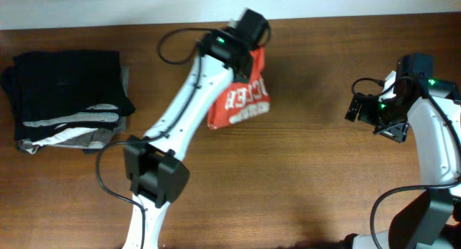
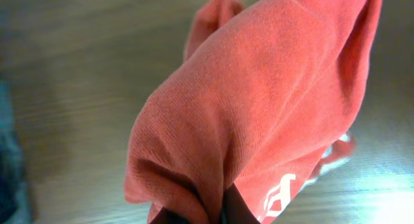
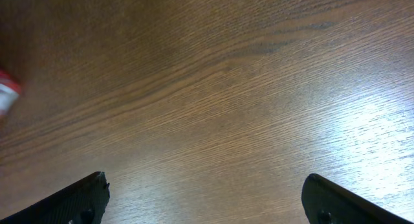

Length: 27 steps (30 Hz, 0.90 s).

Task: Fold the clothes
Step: 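Carry the orange bundle leftward toward the dark clothes stack with the left gripper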

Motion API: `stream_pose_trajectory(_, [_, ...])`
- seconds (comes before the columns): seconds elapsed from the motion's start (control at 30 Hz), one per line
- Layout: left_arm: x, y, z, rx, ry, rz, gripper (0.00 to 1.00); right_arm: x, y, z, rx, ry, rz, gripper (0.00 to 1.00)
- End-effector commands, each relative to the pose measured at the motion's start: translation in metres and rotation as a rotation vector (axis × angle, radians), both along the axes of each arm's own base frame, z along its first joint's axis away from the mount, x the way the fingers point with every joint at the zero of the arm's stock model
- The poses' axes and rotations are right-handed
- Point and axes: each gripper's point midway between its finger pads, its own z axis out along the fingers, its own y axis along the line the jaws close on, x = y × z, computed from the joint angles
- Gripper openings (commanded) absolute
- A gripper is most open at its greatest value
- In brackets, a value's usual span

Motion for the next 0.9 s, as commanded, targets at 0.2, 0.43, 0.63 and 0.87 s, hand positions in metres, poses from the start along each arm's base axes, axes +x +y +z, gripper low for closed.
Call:
stream_pose_trajectory(0.2, [0.043, 0.088, 0.078, -0.045, -0.176, 0.180, 0.00, 0.003, -0.004, 0.007, -0.016, -0.018, -0.017, 0.99])
stream_pose_trajectory(0.43, [0.060, 0.162, 0.093, -0.062, -0.224, 0.341, 0.00, 0.003, -0.004, 0.007, -0.016, -0.018, -0.017, 0.99])
stream_pose_trajectory(0.63, [0.064, 0.226, 0.093, -0.106, -0.244, 0.546, 0.00, 0.003, -0.004, 0.007, -0.016, -0.018, -0.017, 0.99])
stream_pose_trajectory(0.87, [0.050, 0.289, 0.087, -0.155, -0.233, 0.792, 0.00, 0.003, -0.004, 0.007, -0.016, -0.018, -0.017, 0.99])
